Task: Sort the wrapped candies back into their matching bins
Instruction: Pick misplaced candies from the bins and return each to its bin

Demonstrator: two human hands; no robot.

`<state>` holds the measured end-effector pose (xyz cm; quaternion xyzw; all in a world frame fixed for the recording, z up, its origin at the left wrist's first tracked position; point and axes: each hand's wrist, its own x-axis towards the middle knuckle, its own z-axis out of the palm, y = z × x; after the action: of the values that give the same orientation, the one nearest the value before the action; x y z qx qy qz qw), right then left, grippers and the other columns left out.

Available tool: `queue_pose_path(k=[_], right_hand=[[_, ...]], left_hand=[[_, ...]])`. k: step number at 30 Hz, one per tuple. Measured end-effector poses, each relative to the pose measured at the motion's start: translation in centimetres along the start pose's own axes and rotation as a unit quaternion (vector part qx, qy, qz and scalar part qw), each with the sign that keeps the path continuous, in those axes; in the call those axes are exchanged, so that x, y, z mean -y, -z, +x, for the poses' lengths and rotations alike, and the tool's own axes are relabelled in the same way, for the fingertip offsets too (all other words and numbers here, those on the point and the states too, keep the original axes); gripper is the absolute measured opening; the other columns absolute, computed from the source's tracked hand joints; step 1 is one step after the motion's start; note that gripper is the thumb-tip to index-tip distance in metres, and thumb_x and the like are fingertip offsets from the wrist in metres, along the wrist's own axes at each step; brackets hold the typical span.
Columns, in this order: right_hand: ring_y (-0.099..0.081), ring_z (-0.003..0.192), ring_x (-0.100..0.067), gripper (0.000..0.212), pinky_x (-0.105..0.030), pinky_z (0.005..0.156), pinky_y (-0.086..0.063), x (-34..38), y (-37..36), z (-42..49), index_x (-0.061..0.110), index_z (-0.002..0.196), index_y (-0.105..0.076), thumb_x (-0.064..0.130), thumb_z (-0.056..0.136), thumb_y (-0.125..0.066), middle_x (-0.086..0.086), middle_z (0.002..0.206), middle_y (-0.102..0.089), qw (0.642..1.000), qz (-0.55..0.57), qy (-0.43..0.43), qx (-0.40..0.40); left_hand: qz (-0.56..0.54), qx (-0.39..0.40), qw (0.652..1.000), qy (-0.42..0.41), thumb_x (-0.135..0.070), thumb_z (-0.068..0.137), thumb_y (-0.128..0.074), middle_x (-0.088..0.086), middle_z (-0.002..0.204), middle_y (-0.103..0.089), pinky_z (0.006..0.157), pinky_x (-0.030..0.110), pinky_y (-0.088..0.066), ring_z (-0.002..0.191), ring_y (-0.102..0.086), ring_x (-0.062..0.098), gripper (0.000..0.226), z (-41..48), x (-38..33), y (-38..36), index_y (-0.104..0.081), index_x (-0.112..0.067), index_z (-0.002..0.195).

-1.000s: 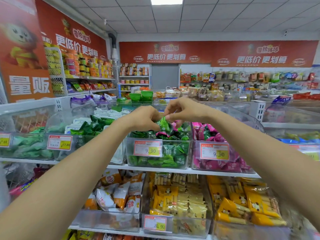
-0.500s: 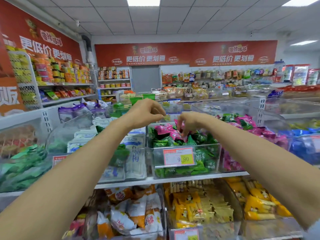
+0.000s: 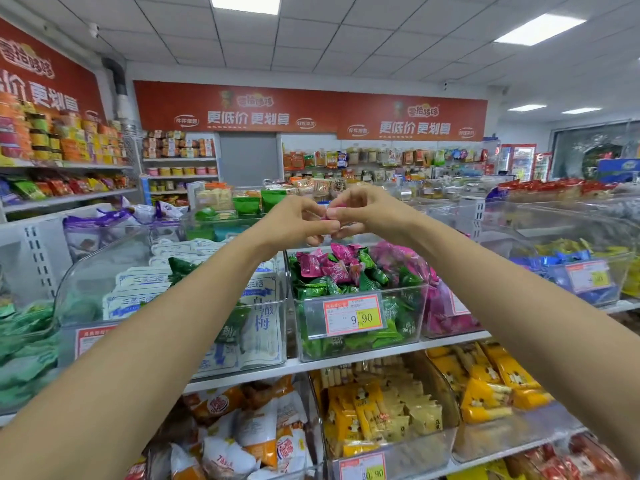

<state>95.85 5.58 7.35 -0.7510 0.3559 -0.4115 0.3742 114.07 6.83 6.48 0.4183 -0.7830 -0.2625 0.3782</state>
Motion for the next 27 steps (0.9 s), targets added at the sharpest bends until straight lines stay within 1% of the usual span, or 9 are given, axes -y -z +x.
queue_pose_path(k=[4,7,9,11,14,17,22,25,27], right_hand=[[-0.069,0.079,-0.018,0.029,-0.035,0.079,-0.061,0.1,-0.6,0.0,0.005,0.106,-0.064,0.030,0.098,-0.052,-0.012,0.099,-0.068,0.998,0.055,-0.016,0.026],[-0.064,0.083,-0.020,0.042,-0.039,0.082,-0.058,-0.8,-0.9,0.6,0.007,0.105,-0.061,0.042,0.102,-0.037,-0.010,0.095,-0.064,0.999,-0.015,-0.034,-0.014],[-0.060,0.085,-0.019,0.033,-0.032,0.077,-0.055,-1.9,-0.9,0.9,0.007,0.106,-0.059,0.033,0.102,-0.039,-0.009,0.099,-0.062,0.993,-0.110,-0.051,-0.005],[-0.059,0.085,-0.015,0.024,-0.024,0.072,-0.053,-3.2,-0.6,1.0,0.008,0.116,-0.058,0.021,0.098,-0.051,-0.003,0.104,-0.062,0.965,-0.247,-0.071,0.058],[-0.064,0.079,-0.019,0.036,-0.034,0.073,-0.059,-4.8,-0.7,1.3,0.011,0.120,-0.053,0.006,0.086,-0.067,-0.006,0.102,-0.063,0.932,-0.322,-0.118,0.115],[-0.060,0.067,-0.017,0.038,-0.028,0.055,-0.053,-4.9,-1.1,1.6,0.007,0.111,-0.053,0.007,0.080,-0.075,-0.007,0.086,-0.062,0.932,-0.324,-0.125,0.102],[-0.061,0.064,-0.006,0.013,-0.018,0.058,-0.047,-4.3,-0.2,1.2,0.003,0.091,-0.069,0.014,0.084,-0.071,-0.001,0.077,-0.068,0.927,-0.343,-0.092,0.121],[-0.059,0.065,-0.008,0.010,-0.015,0.061,-0.046,-3.4,0.7,0.5,0.006,0.093,-0.068,0.015,0.087,-0.066,-0.003,0.079,-0.068,0.968,-0.243,-0.019,0.058],[-0.062,0.070,-0.012,0.010,-0.022,0.066,-0.051,-2.5,1.1,0.4,0.007,0.095,-0.068,0.013,0.088,-0.065,-0.006,0.082,-0.069,0.991,-0.131,0.015,0.016]], left_hand=[[0.013,-0.020,0.999,0.027,-0.011,0.083,-0.073,0.017,0.094,-0.068,0.067,0.021,-0.054,0.074,-0.061,0.015,0.028,-0.1,0.1,0.4,-0.066,0.000,0.108],[0.045,-0.051,0.997,0.039,-0.009,0.081,-0.074,0.021,0.099,-0.070,0.075,0.033,-0.054,0.079,-0.063,0.021,0.026,-0.1,0.9,0.7,-0.067,0.001,0.103],[0.058,-0.073,0.995,0.046,-0.014,0.077,-0.080,0.017,0.096,-0.072,0.080,0.039,-0.054,0.083,-0.066,0.024,0.030,-0.3,1.2,0.9,-0.067,-0.004,0.102],[0.066,-0.077,0.994,0.043,-0.015,0.074,-0.083,0.010,0.082,-0.071,0.066,0.033,-0.052,0.072,-0.065,0.018,0.031,-0.7,1.4,1.1,-0.067,-0.006,0.099],[0.063,-0.084,0.994,0.034,-0.010,0.073,-0.084,-0.003,0.065,-0.059,0.057,0.022,-0.042,0.053,-0.055,0.002,0.032,-1.1,1.2,1.2,-0.063,-0.005,0.097],[0.057,-0.094,0.994,0.027,-0.011,0.073,-0.083,0.001,0.087,-0.055,0.063,0.019,-0.045,0.072,-0.053,0.007,0.048,-1.7,0.9,0.9,-0.055,-0.011,0.112],[0.043,-0.073,0.996,-0.005,-0.015,0.079,-0.079,0.002,0.081,-0.052,0.054,0.011,-0.042,0.066,-0.052,0.008,0.046,-2.0,0.7,0.9,-0.058,-0.021,0.119],[0.035,-0.085,0.996,-0.003,-0.011,0.080,-0.077,0.001,0.077,-0.063,0.052,0.012,-0.047,0.061,-0.061,0.006,0.034,-1.7,0.5,0.9,-0.061,-0.011,0.110],[0.030,-0.099,0.995,0.007,-0.009,0.081,-0.076,0.001,0.078,-0.065,0.050,0.011,-0.047,0.062,-0.063,0.006,0.031,-1.5,0.3,0.7,-0.060,-0.008,0.108]])
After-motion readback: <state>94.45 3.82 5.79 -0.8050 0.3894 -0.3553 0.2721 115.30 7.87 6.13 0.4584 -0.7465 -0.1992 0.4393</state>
